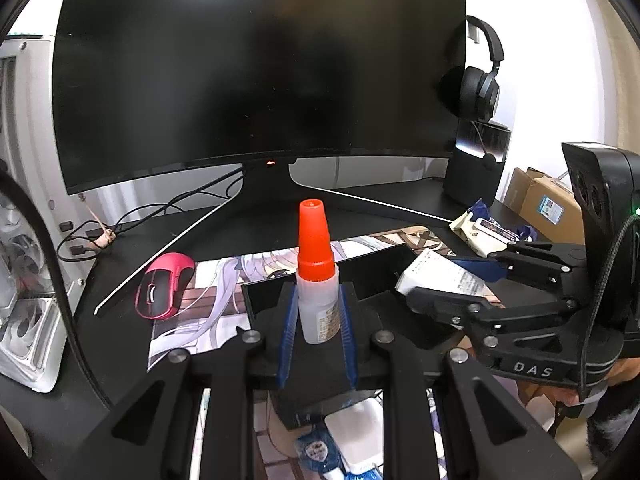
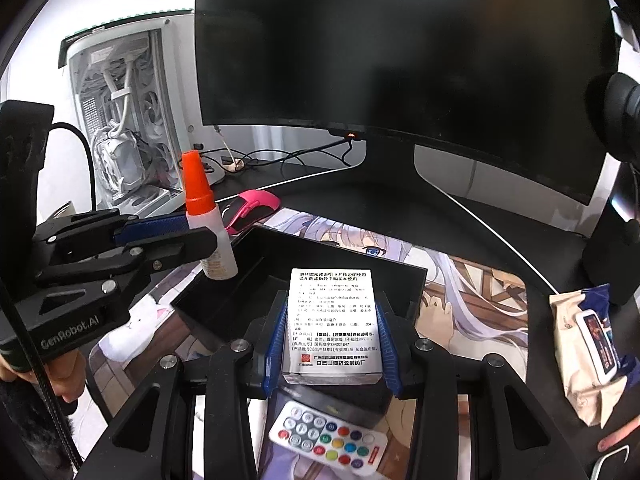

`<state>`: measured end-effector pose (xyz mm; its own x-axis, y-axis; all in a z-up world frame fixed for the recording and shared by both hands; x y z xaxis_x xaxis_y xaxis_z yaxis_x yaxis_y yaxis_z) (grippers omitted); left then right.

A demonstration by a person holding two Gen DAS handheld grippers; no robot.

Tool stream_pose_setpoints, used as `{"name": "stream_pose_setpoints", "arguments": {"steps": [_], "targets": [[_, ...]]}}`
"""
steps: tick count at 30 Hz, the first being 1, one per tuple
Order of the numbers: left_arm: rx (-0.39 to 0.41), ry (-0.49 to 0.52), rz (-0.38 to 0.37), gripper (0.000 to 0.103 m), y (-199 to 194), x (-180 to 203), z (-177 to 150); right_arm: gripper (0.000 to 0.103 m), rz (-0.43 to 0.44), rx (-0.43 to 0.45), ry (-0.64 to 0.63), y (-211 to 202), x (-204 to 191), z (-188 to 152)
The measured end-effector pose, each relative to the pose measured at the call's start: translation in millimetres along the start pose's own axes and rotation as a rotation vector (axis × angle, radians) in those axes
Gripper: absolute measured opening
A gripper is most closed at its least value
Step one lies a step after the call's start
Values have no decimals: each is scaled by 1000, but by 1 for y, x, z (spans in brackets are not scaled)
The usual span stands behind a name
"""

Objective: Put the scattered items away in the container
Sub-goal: 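Lower both items into the black box and open both grippers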

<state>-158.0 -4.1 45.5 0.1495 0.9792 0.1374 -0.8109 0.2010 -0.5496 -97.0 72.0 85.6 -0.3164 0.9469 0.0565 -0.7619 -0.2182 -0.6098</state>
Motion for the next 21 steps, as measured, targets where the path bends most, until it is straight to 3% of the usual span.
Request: {"name": "stream_pose_setpoints", "arguments": {"steps": [21], "targets": [[-101, -4, -12, 19, 54, 0, -7, 40, -11, -85, 21, 50, 16, 3]]}}
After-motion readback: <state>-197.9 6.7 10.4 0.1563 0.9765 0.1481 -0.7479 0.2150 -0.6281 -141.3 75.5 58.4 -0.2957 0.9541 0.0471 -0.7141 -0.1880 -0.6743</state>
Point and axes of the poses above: each gripper's, at about its wrist camera, not at the fingertips, and y roughly the way its jaws point, x to its right, z to its top, the point moved 7 cm from there along y, roughly the way its jaws point, and after that the axes turned 7 degrees about -y, right-handed, at the moved point
